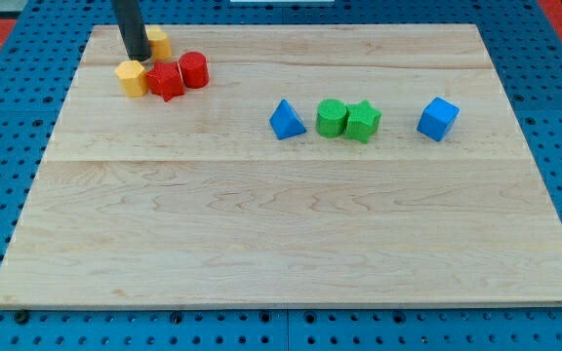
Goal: Separate the yellow blocks
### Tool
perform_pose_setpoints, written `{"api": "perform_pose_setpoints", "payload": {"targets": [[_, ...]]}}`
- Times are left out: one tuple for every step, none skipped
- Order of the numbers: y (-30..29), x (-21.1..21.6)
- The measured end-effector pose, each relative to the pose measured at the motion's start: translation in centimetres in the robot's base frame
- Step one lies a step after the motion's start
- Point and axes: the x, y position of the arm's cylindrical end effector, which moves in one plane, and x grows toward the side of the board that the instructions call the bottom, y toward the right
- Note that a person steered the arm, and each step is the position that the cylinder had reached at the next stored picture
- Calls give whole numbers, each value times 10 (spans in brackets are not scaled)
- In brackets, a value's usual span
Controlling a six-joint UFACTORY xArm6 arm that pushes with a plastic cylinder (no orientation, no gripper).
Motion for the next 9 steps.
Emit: {"api": "perform_pose_setpoints", "payload": {"targets": [[24,0],[33,0],[33,0],[68,7],[74,21],[99,23],[106,28],[122,2],[180,-26]]}}
